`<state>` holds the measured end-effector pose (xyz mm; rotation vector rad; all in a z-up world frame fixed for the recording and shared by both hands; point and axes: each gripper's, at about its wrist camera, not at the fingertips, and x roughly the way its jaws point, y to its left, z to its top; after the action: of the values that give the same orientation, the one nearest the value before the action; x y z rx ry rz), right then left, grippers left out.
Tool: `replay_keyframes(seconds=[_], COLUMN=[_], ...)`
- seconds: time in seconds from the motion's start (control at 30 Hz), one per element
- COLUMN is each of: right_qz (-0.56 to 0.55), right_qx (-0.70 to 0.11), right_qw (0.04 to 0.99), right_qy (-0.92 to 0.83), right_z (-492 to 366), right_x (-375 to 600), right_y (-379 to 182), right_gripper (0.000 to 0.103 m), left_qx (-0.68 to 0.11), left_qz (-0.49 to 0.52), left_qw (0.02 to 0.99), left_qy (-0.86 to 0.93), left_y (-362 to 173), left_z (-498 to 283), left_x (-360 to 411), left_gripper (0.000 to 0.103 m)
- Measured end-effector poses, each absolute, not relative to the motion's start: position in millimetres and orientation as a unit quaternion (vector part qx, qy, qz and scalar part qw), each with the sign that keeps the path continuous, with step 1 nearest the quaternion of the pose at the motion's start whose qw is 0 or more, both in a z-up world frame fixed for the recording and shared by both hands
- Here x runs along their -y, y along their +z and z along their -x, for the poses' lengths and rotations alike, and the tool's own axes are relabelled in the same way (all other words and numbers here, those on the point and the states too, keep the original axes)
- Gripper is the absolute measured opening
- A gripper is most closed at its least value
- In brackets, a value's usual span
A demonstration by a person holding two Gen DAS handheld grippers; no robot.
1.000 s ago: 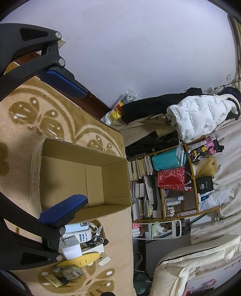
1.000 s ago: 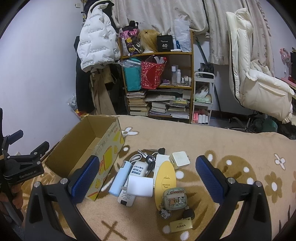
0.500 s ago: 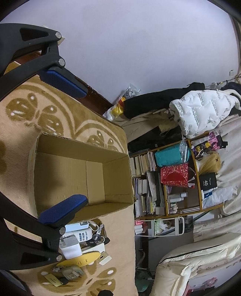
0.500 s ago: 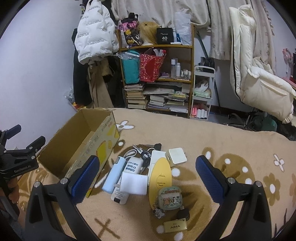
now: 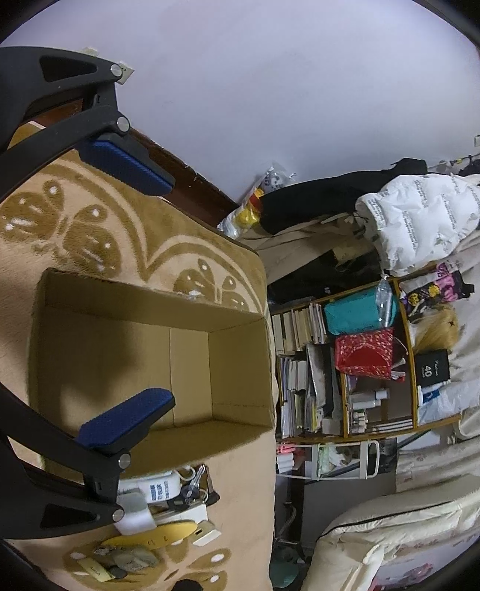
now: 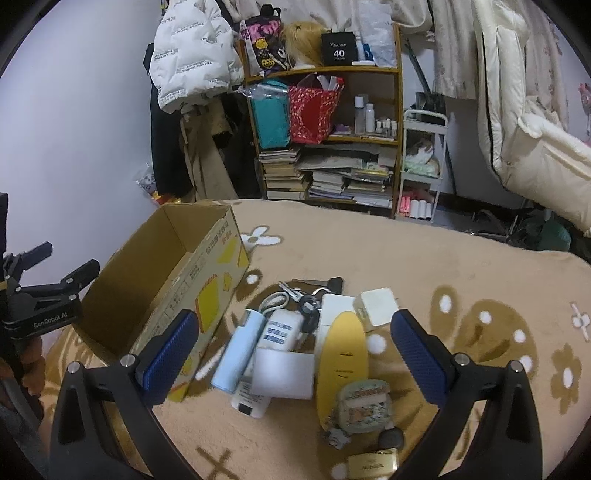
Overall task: Organize rigid objects
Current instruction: 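Clamp the box wall with the left tool while the right tool reaches the white charger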
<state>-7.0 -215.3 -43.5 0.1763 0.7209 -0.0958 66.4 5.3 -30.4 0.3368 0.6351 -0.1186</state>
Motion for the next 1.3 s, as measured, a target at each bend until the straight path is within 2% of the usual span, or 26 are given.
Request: replay_keyframes(seconds=[0.43,0.67,0.9,1.0,1.23,1.27,1.3], right_qz=[-0.071,-0.155,-0.160,-0.150,-0.131,-0.129,-0.129], right_qx=[-0.404,-0.456,-0.495,-0.496,-0.512,-0.513,-0.515], right_qw=[0.912,0.876,0.854,0.855,0.849,0.848,0.847], right_qy=[-0.015,0.033,0.020,0.022,0.022,0.022,0.022], right_z=[-27.8,-40.2,-46.6,-44.7,-47.1,-48.0,-48.2], right_x=[201.8,214.0,219.6,217.7,208.9,208.8,208.3], right_y=[-80.4,-111.3,-129.7,-133.5,-141.7,-143.2,-144.7], right_gripper=[0.103,0.103,0.103,0.103,0.103,0.103,0.103], left_qx=[-0.384,-0.420,-0.443,-0.453,-0.474,-0.474,-0.474], left_qz=[-0.164,-0.171,-0.183,-0.194,-0.206,-0.207,-0.207], left_qw=[0.907,0.889,0.876,0.869,0.855,0.855,0.855], left_qy=[-0.053,-0.054,-0.047,-0.044,-0.037,-0.037,-0.038], left_y=[-57.8,-74.7,-86.5,-90.9,-101.5,-101.4,-101.6], left_z=[-118.0,-123.8,-126.1,-126.9,-129.3,-129.4,-129.8], left_x=[-29.1,-26.4,-24.3,-22.2,-23.8,-23.6,-23.7], left_gripper=[0.103,0.103,0.102,0.092,0.078,0.075,0.066])
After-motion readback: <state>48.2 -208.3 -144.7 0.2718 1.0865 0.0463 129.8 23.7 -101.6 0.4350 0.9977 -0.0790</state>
